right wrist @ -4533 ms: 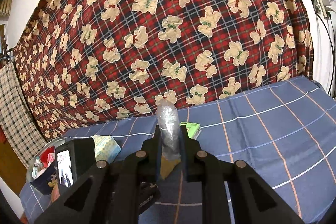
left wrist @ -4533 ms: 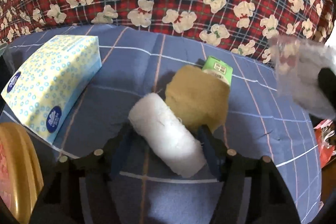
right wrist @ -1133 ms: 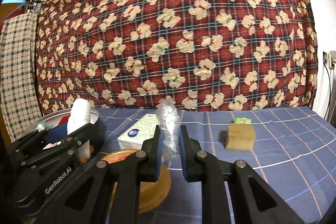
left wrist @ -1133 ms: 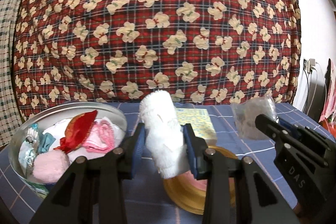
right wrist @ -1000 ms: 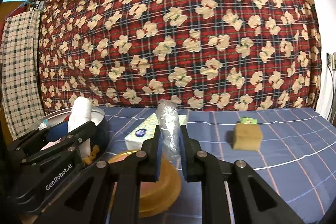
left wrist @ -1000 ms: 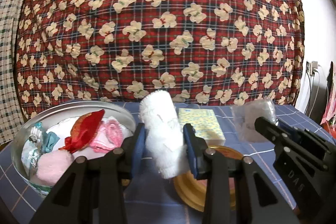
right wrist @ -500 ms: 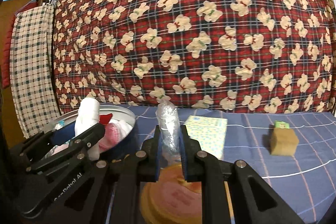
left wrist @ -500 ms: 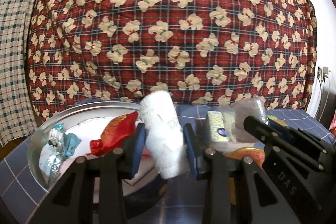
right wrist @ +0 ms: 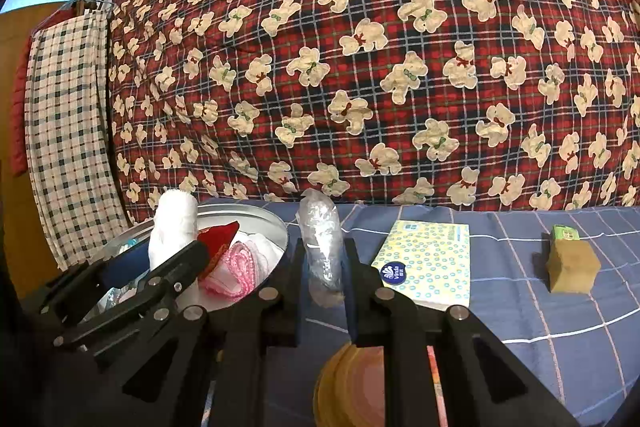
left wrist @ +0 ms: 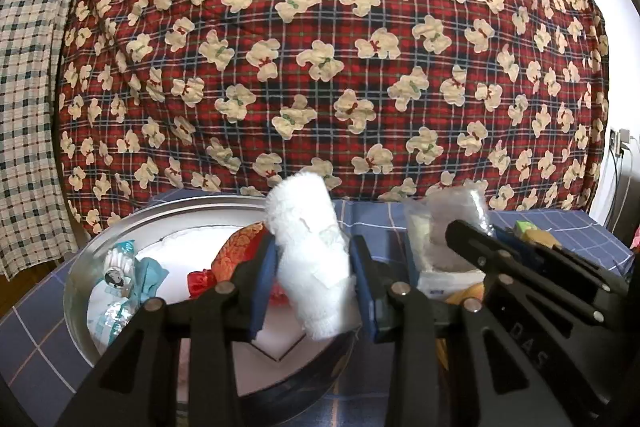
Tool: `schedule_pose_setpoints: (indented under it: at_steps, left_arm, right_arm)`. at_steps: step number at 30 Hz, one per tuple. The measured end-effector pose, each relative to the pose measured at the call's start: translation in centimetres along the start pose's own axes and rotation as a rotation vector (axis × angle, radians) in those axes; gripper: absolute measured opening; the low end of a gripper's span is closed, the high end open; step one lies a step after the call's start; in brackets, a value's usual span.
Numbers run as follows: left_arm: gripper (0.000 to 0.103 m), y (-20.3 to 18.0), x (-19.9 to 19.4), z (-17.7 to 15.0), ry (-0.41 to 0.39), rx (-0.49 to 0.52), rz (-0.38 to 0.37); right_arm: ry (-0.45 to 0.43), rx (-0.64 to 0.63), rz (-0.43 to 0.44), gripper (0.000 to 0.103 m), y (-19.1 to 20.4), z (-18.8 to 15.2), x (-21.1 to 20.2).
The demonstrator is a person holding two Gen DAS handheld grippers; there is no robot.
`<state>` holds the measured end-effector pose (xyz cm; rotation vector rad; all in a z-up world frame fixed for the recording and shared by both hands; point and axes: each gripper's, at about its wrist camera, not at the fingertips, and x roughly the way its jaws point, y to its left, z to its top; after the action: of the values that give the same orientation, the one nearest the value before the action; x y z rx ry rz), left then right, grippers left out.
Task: Organize soft objects
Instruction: 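Carry the white roll and clear packet over the round tin with both tools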
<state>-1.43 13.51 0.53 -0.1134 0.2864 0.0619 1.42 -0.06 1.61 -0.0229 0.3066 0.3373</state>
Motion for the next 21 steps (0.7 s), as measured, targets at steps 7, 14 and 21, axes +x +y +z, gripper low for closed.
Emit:
schedule_pose_setpoints:
  at_steps: [7, 14, 21]
  left_arm:
    - [0.036, 0.8, -0.1, 0.1, -0.010, -0.002, 0.013]
    - [0.036, 2.1, 0.1, 0.3, -0.004, -0.017, 0.030]
    - [0.036, 3.4, 0.1, 0.7, -0.016, -0.028, 0.041]
  right_arm:
    - [0.011, 0.023, 0.006, 0.017, 0.2, 0.1, 0.6]
    - [0.001, 0.024, 0.036, 0.017, 1.6, 0.5, 1.2]
    - [0.003, 0.043, 0.059, 0.017, 2.4, 0.8, 2.0]
